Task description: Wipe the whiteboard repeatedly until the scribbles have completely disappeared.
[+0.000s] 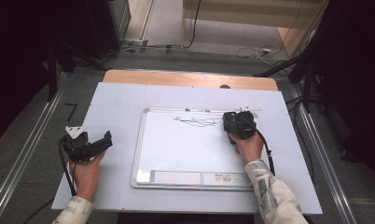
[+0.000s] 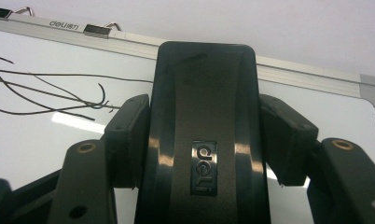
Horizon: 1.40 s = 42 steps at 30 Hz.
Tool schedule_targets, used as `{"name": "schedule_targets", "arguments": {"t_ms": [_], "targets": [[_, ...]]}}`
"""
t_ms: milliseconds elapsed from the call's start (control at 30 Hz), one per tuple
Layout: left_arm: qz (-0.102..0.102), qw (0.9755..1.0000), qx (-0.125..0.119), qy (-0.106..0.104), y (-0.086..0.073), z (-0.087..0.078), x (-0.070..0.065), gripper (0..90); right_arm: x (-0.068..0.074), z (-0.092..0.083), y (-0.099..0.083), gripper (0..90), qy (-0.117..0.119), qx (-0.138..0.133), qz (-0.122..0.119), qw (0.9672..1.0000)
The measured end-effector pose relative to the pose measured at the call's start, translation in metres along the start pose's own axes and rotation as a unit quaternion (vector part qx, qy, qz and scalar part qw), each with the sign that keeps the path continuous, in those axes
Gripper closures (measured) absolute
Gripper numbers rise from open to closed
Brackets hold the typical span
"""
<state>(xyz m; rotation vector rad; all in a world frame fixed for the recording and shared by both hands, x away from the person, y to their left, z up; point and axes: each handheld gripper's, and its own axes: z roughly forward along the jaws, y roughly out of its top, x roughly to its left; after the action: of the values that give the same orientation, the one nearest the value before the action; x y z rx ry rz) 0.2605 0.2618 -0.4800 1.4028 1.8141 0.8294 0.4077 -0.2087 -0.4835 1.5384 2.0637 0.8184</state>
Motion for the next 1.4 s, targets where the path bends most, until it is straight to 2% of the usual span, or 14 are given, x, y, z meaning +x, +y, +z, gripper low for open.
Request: {"name": "schedule_targets", "arguments": {"t_ms": [200,533,733,1167,1400], "targets": [[0.0,1.0,0.0,-0.001,0.0,0.0,0.0,6.4,-0.002,0.001,0.0,36.0,0.005,0.002,0.007,1.0],[-0.005,1.0,0.001,-0.001,0.0,-0.001,0.002,6.4,-0.004,0.0,0.002,36.8,-0.008,0.008,0.006,0.9999],[-0.007,1.0,0.001,-0.003,0.0,0.0,0.001,6.4,0.0,-0.001,0.002,36.8,-0.014,0.012,-0.003,0.9998],[-0.009,0.9999,0.0,-0.004,0.001,0.001,0.001,6.4,0.013,0.001,0.003,36.7,-0.004,0.01,-0.017,0.9998],[-0.007,1.0,0.0,-0.003,0.0,0.0,0.002,6.4,0.015,0.002,0.003,36.7,0.001,0.01,-0.014,0.9999]]}}
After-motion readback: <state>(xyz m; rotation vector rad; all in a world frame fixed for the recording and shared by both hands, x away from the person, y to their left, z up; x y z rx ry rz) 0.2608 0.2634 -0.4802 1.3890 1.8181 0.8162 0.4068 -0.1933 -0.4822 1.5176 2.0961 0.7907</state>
